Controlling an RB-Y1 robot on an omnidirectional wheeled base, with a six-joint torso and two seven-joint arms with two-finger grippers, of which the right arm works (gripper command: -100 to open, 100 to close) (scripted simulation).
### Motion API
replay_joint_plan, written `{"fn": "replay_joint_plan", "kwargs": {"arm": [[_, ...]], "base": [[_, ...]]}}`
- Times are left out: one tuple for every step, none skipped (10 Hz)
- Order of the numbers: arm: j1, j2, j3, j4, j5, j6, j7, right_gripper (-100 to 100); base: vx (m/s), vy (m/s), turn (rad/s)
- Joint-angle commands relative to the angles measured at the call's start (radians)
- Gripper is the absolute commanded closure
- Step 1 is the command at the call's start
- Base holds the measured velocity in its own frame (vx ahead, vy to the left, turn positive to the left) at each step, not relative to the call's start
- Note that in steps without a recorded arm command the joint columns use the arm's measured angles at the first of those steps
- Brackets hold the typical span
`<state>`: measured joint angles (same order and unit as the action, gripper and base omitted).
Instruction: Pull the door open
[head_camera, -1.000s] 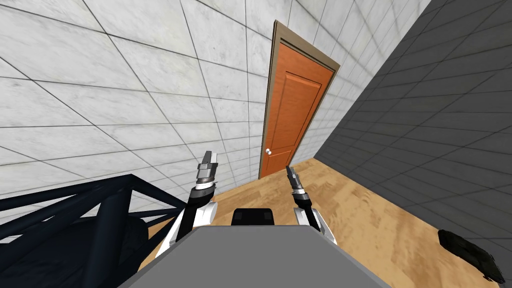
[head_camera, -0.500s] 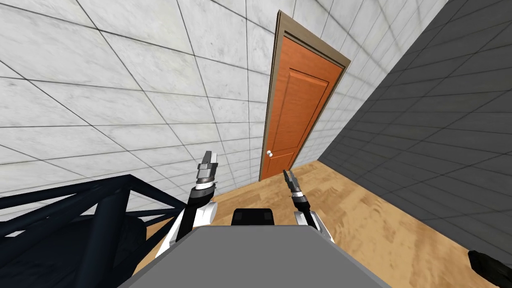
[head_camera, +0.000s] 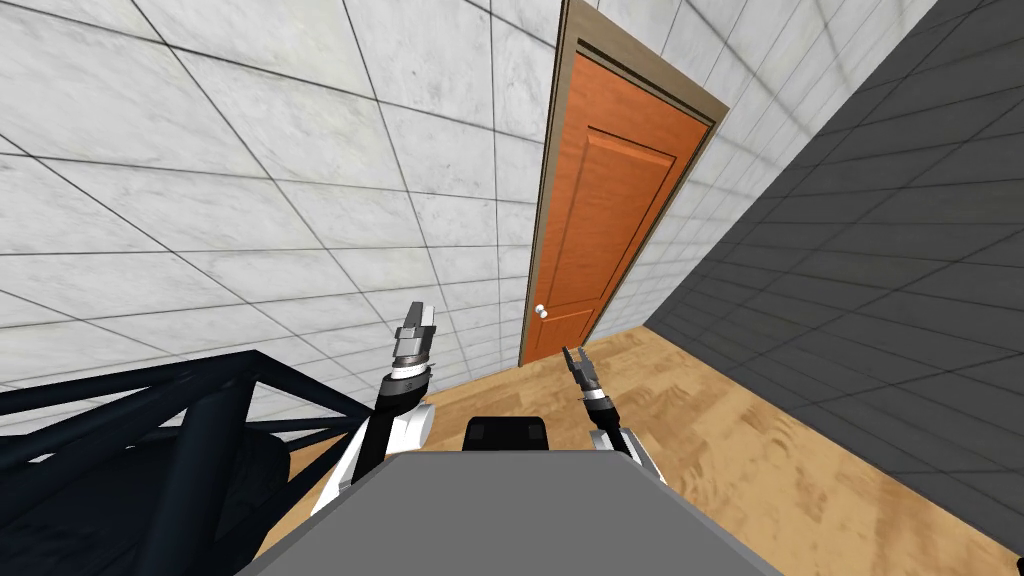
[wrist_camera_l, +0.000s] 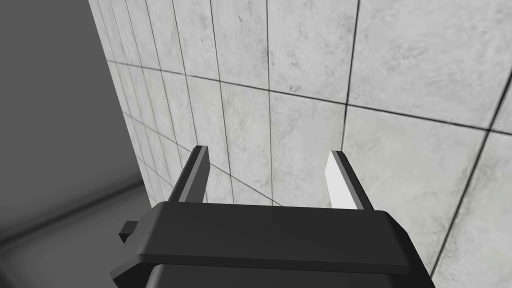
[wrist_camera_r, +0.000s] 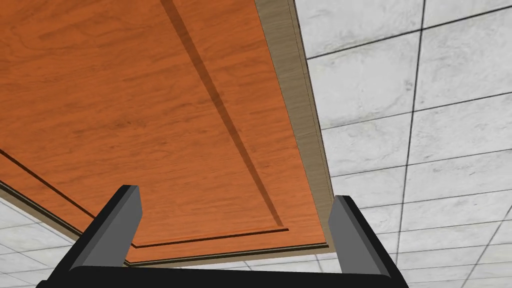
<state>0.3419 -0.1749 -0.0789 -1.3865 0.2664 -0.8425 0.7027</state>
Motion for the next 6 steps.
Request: {"fn": "replay_joint_plan", "kwargs": {"arm": [[-0.009,-0.004,-0.001,0.042,0.015,-0.012,0.041,-100],[-0.014,-0.007,-0.002,0.068,0.023,-0.019,0.064,-100],[-0.019,-0.010,-0.002,0.093,0.031,-0.026,0.085,-100],[-0.024,-0.012,-0.003,0.118,0.039,-0.033,0.106,-100],[-0.028,-0.015,-0.004,0.142,0.047,-0.040,0.127,-100],[-0.033,-0.018,-0.005,0.166,0.054,-0.047,0.148,-100]], "base": [[0.076,-0.041,0.068],[0.090,-0.038,0.059],[0.101,-0.031,0.059],[0.093,-0.038,0.053],[0.092,-0.047,0.051],[0.088,-0.037,0.049]]}}
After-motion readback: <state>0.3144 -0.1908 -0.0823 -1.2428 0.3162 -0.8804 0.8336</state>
